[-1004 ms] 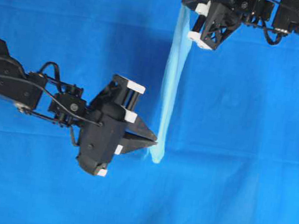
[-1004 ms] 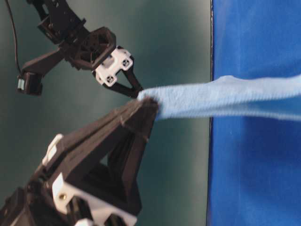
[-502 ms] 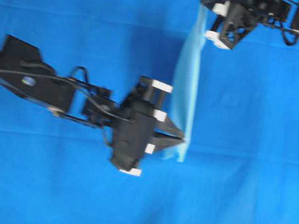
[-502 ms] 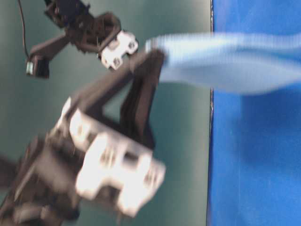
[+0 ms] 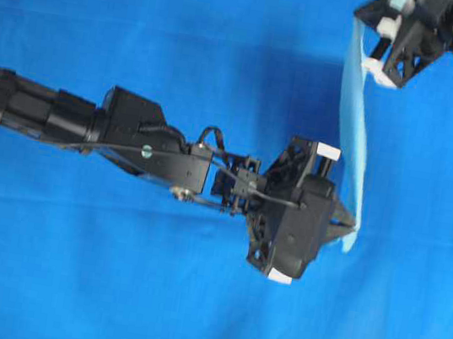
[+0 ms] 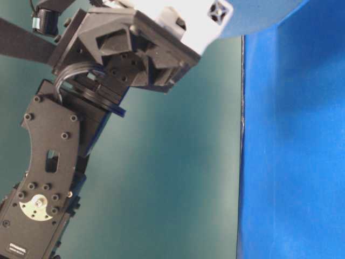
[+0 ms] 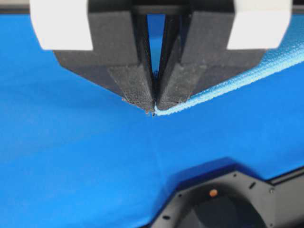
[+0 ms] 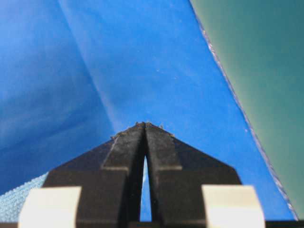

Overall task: Fold the light blue towel.
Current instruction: 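Lay the towel down vertically on the table and open both grippers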

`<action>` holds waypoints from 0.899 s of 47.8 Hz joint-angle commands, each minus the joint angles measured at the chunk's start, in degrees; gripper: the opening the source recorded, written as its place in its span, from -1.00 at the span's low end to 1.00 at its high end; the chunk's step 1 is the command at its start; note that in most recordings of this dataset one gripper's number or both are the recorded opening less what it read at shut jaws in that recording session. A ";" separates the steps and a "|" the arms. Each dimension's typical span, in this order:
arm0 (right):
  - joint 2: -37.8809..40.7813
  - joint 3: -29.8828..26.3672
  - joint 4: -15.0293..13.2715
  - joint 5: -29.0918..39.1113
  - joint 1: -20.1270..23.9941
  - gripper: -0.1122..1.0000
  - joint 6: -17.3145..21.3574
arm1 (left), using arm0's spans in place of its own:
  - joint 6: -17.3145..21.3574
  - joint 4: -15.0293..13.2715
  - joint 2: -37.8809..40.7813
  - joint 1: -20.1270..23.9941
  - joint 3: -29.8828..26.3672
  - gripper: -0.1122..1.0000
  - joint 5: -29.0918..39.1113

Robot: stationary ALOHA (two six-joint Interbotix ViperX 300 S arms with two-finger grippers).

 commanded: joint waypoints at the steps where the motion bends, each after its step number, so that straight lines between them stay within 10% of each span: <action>1: 1.41 -1.32 -0.44 -3.08 -1.49 -0.80 0.00 | -1.58 -0.18 -2.11 -1.14 0.35 -0.75 1.05; 26: 20.30 -12.48 -0.35 -13.97 2.55 -0.80 0.35 | -11.60 -0.18 -11.60 -1.93 23.20 -0.75 -2.99; 43: 23.38 -14.77 0.09 -13.97 3.08 -0.80 1.05 | -12.57 -0.18 -13.80 -1.93 28.83 -0.75 -5.80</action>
